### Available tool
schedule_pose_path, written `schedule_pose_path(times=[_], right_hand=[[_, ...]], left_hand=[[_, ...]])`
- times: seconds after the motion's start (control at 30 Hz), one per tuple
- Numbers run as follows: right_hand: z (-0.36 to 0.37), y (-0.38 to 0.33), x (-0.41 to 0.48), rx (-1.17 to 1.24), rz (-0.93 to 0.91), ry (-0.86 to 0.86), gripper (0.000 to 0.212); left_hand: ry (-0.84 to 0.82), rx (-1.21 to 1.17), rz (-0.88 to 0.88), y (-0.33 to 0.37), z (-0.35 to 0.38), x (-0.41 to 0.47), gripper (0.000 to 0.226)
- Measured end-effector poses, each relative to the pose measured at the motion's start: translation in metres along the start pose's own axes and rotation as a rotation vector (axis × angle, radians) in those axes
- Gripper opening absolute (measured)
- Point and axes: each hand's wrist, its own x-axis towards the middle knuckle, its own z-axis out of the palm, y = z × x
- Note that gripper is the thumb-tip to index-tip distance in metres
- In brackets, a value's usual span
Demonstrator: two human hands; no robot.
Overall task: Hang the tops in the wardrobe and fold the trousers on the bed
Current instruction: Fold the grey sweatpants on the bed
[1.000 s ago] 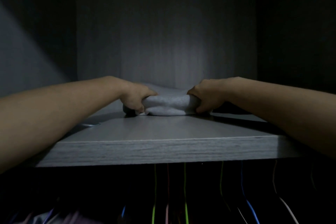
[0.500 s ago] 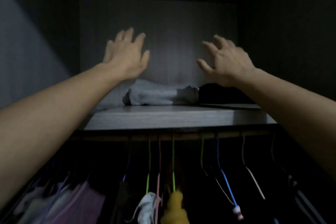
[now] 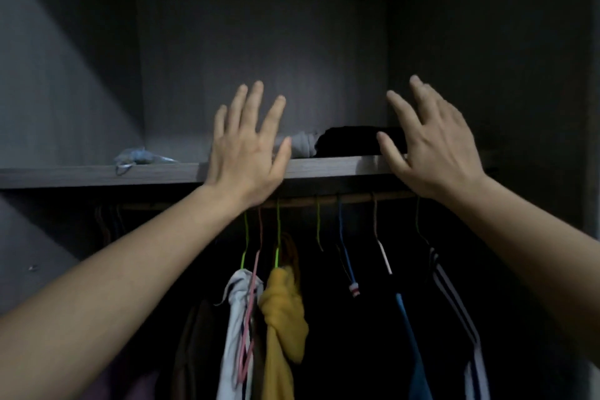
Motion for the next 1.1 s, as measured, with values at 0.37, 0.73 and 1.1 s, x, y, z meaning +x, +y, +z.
schedule_pose_path(times=[0.37, 0.73, 1.1], right_hand=[[-0.108, 0.018, -0.187, -0.192, 0.083, -0.251, 0.076], [-0.331, 0.107, -0.392, -0.510, 0.295, -0.636, 0.080], [-0.620, 0.239, -0.578, -0.869, 0.724, -0.708, 0.084]], left_hand=[[-0.032, -0.286, 0.019, 0.121, -0.036, -0.107, 0.070], [-0.139, -0.745, 0.190, 0.360, -0.111, -0.191, 0.073], [-0.151, -1.089, 0.521, 0.683, -0.293, -0.224, 0.068]])
